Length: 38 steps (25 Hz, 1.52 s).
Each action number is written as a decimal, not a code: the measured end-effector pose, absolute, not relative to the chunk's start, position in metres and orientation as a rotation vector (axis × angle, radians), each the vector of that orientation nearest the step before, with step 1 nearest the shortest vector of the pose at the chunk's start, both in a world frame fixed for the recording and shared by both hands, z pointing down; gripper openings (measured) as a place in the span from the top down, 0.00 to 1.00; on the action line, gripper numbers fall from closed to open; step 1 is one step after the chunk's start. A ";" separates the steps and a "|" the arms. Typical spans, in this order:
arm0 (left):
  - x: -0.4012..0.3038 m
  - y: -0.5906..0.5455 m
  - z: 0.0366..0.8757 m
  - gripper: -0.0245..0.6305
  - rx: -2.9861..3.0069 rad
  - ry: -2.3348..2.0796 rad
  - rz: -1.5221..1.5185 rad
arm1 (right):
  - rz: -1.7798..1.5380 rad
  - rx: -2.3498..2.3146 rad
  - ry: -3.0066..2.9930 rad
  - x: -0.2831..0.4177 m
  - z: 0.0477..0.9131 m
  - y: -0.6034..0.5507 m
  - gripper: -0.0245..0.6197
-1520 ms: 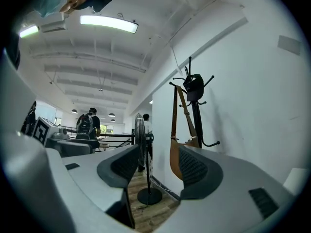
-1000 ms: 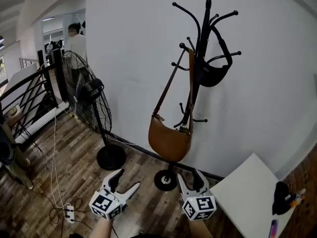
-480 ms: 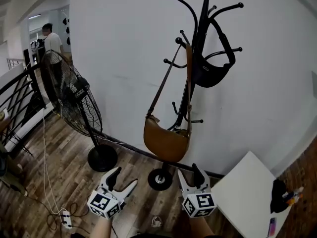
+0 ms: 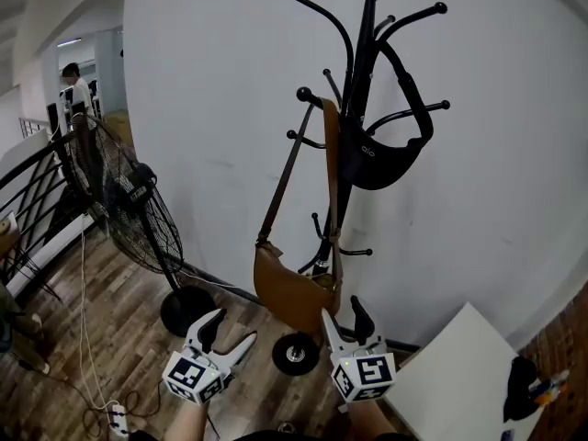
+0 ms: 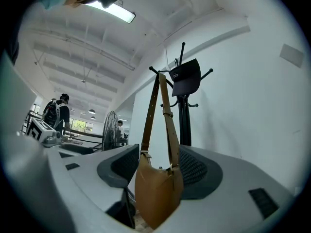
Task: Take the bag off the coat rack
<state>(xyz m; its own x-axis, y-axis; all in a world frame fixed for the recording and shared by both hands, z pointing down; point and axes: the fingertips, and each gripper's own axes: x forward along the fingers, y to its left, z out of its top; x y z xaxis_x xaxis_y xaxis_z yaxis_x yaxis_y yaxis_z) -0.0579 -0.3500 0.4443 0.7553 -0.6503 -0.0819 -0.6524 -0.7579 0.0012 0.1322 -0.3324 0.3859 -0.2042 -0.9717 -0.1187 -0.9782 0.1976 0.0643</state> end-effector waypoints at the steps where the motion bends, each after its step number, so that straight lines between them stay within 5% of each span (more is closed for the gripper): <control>1: -0.054 -0.355 0.444 0.47 -2.912 1.091 0.120 | 0.216 -1.929 2.396 0.133 0.380 -0.340 0.60; 15: -0.040 -0.396 0.452 0.47 -2.850 1.189 0.076 | 0.454 -1.816 2.457 0.130 0.334 -0.409 0.63; 29: -0.027 -0.487 0.423 0.47 -2.917 0.943 0.153 | 0.518 -2.082 2.270 0.146 0.329 -0.448 0.91; 38: -0.013 -0.534 0.388 0.51 -2.908 0.752 0.254 | 0.482 -2.182 2.200 0.150 0.328 -0.456 0.92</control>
<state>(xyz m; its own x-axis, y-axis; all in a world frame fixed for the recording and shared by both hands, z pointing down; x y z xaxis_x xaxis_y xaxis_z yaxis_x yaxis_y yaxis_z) -0.0125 -0.5340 0.3878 0.8618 -0.4687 -0.1937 -0.4902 -0.8678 -0.0809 0.1499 -0.4561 0.3278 -0.0319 -0.9754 -0.2180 -0.9772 -0.0154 0.2118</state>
